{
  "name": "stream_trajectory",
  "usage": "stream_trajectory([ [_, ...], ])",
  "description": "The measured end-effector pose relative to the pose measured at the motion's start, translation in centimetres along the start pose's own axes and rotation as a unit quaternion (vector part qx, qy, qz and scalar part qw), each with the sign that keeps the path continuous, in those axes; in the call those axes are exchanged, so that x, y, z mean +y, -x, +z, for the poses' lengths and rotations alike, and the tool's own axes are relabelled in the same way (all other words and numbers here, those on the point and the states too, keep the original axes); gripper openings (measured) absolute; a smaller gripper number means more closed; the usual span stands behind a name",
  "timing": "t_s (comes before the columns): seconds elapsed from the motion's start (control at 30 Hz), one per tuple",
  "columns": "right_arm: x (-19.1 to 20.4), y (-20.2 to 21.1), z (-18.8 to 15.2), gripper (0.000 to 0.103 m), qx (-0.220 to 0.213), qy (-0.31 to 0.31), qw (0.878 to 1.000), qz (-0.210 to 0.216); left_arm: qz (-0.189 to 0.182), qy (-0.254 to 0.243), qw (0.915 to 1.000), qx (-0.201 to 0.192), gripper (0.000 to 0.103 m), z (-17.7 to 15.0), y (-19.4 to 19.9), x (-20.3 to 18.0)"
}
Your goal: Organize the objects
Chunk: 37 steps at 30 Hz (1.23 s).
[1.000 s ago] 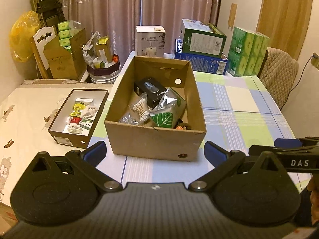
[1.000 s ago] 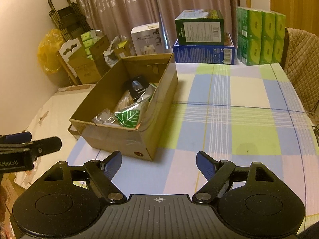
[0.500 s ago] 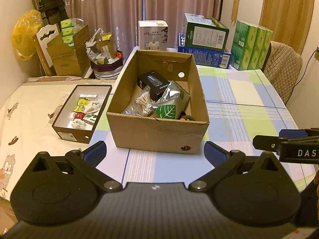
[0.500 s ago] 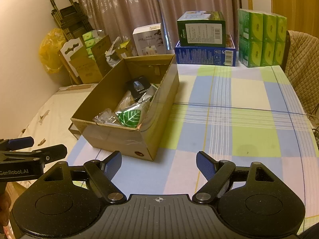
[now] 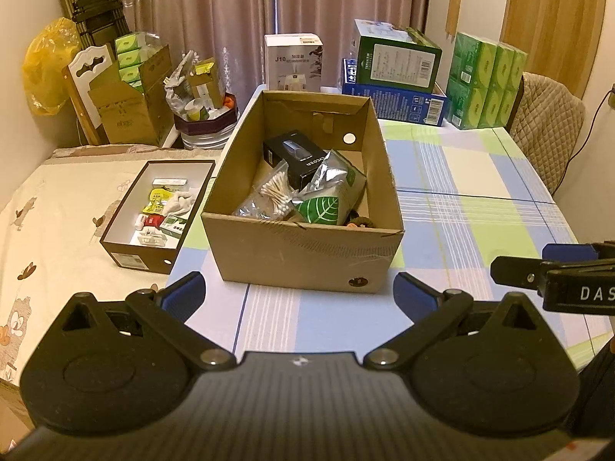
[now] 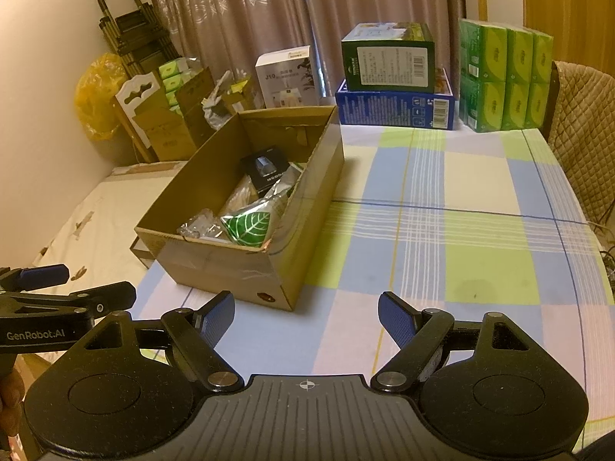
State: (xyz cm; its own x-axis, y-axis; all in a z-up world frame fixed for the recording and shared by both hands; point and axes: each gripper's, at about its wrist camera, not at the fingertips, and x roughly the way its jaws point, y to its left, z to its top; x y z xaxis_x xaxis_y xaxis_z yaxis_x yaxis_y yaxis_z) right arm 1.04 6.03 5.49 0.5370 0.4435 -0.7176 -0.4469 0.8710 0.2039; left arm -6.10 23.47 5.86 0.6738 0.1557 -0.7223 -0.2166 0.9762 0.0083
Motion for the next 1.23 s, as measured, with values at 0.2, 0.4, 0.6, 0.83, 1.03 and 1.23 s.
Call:
stream_trajectory([
  [0.2,0.06,0.02,0.00,0.079,0.001,0.002,1.000,0.000,-0.001,-0.002,1.0000,0.000,0.102,0.00,0.01,-0.21],
  [0.4,-0.09,-0.02,-0.03,0.079,0.003,0.000,1.000,-0.001,-0.001,-0.005,1.0000,0.001,0.102,0.09,-0.15,-0.45],
  [0.6,-0.19,-0.10,-0.13,0.079,0.004,0.000,1.000,-0.001,-0.003,-0.005,1.0000,-0.001,0.102,0.16,-0.18,-0.65],
  [0.83,-0.11,-0.20,-0.24,0.079,0.005,0.001,1.000,0.000,-0.003,-0.005,1.0000,-0.001,0.102,0.24,-0.23,-0.69],
  [1.03,-0.09,-0.21,-0.26,0.079,0.005,0.001,1.000,-0.001,-0.004,-0.006,1.0000,-0.003,0.102,0.17,-0.20,-0.68],
  [1.23,-0.09,-0.21,-0.28,0.079,0.005,0.000,1.000,0.000,-0.008,-0.007,0.9999,-0.013,0.102,0.07,0.03,-0.91],
])
